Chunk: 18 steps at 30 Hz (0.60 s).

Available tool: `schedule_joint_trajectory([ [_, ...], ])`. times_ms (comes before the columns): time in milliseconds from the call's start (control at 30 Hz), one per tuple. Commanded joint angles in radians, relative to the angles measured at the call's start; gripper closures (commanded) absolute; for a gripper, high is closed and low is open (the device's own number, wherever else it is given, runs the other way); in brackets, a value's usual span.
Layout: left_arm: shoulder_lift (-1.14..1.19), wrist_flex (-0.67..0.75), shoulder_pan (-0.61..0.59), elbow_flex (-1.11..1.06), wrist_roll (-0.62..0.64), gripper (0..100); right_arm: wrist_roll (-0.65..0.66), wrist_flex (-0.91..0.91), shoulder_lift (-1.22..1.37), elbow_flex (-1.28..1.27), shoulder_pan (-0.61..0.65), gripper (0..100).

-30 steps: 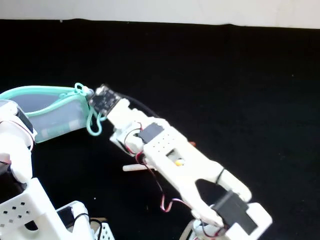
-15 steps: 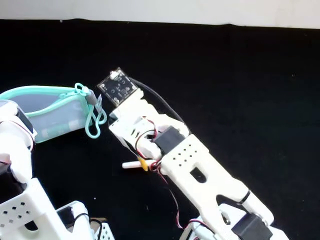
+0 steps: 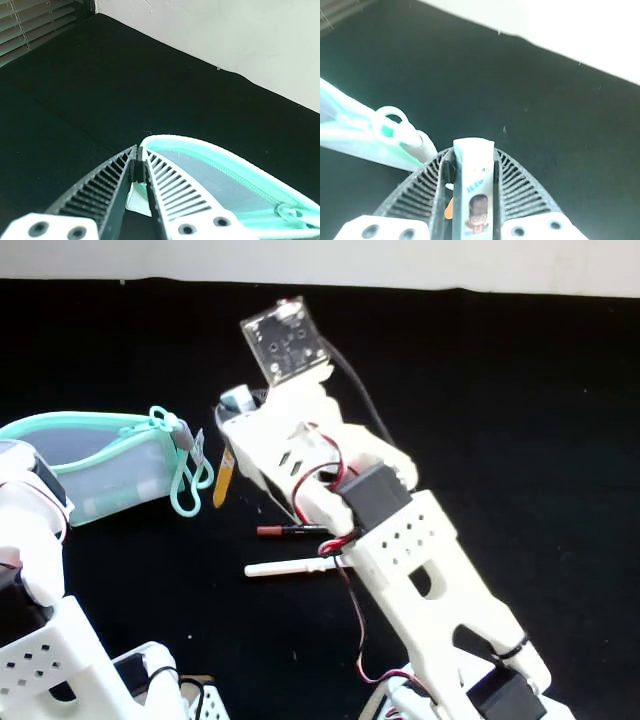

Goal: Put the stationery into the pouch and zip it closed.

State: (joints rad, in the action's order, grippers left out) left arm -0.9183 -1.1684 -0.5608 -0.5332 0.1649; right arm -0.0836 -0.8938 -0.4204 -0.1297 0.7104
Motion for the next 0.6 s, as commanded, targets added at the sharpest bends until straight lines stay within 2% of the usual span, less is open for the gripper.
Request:
schedule_joint_trajectory([
  [0,0.039,-0.021,0.004,-0.010,0.012,99,-0.037,-0.047,-0.051,0.137,-0.015,99.1],
  [333,0.039,-0.021,0.005,-0.010,0.012,99,-0.032,-0.202,-0.051,0.456,-0.015,99.1],
  [567,0.039,-0.021,0.005,-0.010,0.012,99,0.021,-0.314,-0.051,0.625,0.054,99.1],
])
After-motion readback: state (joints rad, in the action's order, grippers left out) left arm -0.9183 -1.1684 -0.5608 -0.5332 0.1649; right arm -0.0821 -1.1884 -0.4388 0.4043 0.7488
